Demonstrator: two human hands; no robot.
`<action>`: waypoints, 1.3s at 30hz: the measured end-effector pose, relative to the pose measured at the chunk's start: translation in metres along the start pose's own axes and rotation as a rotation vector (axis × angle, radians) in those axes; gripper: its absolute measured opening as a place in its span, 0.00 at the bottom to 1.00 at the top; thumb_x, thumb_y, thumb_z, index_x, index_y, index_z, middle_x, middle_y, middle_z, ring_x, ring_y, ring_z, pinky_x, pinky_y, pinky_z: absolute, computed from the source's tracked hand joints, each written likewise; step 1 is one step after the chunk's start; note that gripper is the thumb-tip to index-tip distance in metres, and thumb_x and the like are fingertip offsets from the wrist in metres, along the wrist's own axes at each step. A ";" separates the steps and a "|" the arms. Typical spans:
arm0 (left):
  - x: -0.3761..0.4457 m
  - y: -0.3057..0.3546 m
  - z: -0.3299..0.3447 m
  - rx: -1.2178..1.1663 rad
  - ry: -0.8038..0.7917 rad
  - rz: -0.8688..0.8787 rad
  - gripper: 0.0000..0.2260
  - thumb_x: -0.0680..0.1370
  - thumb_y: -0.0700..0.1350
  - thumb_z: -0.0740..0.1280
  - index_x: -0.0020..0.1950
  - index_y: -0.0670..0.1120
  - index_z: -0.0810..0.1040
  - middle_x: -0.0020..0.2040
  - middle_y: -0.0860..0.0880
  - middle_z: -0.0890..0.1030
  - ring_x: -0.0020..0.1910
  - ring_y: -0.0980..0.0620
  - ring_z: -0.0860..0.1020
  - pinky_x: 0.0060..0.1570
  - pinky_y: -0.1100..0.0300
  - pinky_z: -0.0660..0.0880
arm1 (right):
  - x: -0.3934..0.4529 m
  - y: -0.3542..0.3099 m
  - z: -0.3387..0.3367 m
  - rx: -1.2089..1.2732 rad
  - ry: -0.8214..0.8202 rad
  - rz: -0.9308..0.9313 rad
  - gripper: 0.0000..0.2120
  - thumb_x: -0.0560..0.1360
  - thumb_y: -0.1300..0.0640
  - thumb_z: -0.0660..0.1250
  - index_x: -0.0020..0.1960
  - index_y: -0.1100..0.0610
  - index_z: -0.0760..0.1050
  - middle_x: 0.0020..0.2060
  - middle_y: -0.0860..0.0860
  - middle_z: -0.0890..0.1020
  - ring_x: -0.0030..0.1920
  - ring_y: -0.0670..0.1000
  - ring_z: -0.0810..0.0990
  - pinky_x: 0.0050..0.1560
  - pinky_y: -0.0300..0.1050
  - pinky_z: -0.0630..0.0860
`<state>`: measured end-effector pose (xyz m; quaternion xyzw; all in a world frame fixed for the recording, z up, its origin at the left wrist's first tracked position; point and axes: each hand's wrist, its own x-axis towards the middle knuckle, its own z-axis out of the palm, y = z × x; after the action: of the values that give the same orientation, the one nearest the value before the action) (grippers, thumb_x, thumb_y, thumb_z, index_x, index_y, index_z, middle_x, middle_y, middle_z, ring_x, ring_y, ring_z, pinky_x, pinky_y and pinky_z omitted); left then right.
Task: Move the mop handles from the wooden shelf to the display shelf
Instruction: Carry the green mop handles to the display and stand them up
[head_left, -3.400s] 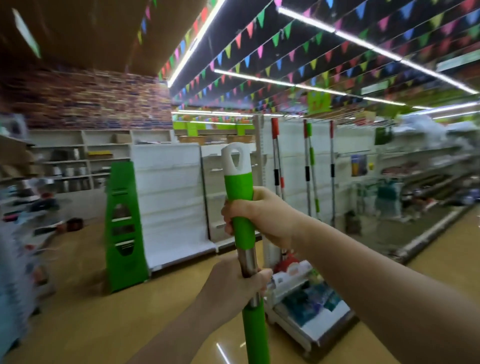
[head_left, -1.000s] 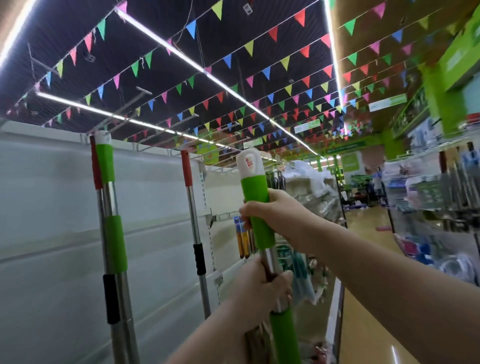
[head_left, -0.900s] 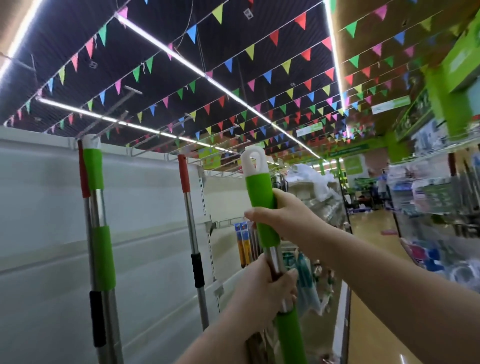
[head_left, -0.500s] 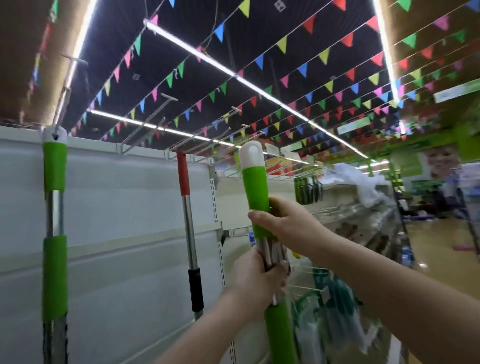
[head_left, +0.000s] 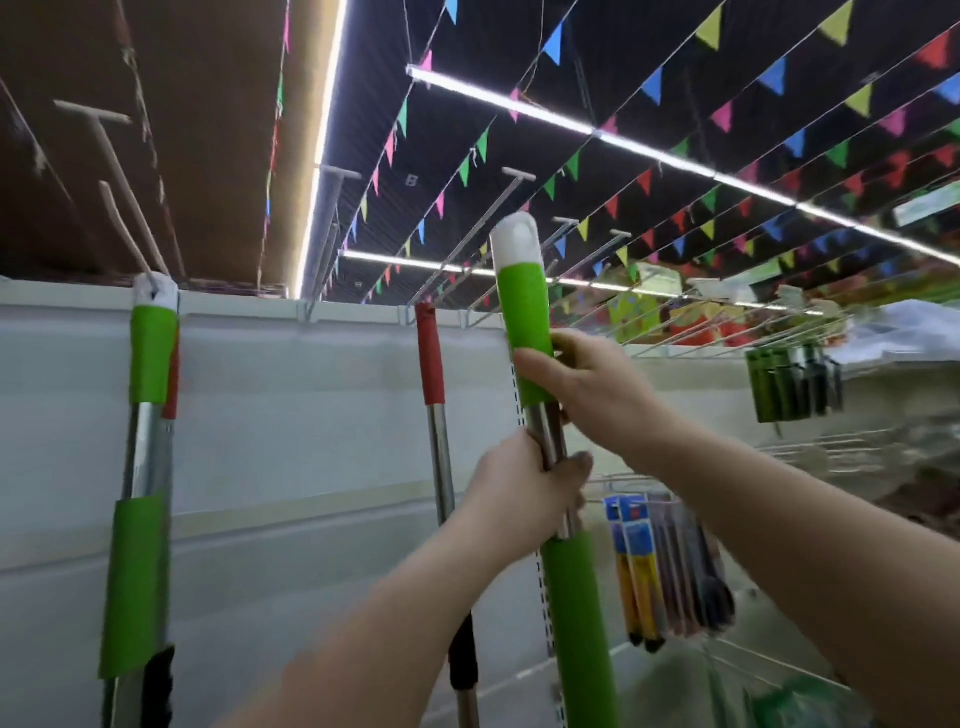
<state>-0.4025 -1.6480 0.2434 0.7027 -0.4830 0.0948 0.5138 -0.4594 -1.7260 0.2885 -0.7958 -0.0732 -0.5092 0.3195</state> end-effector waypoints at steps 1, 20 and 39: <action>0.010 0.001 -0.003 0.006 0.008 0.010 0.03 0.78 0.46 0.62 0.50 0.51 0.69 0.38 0.50 0.79 0.35 0.54 0.80 0.36 0.61 0.79 | 0.010 0.003 0.001 0.000 0.011 -0.007 0.11 0.77 0.52 0.62 0.48 0.60 0.76 0.41 0.56 0.80 0.43 0.56 0.78 0.46 0.52 0.75; 0.097 -0.023 -0.016 0.117 0.083 -0.084 0.06 0.79 0.50 0.62 0.51 0.48 0.71 0.37 0.50 0.80 0.37 0.50 0.81 0.41 0.55 0.79 | 0.099 0.059 0.025 0.069 0.033 -0.067 0.15 0.76 0.49 0.62 0.49 0.62 0.78 0.43 0.59 0.81 0.46 0.59 0.80 0.50 0.57 0.75; 0.132 -0.105 -0.034 0.175 0.268 -0.173 0.09 0.76 0.51 0.65 0.55 0.51 0.71 0.44 0.53 0.76 0.49 0.47 0.77 0.55 0.48 0.77 | 0.151 0.113 0.088 0.223 -0.253 0.116 0.15 0.76 0.50 0.65 0.54 0.60 0.77 0.46 0.56 0.82 0.41 0.51 0.78 0.39 0.42 0.77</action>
<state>-0.2408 -1.6968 0.2756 0.7648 -0.3379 0.1848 0.5165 -0.2711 -1.7947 0.3444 -0.8160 -0.1228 -0.3742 0.4231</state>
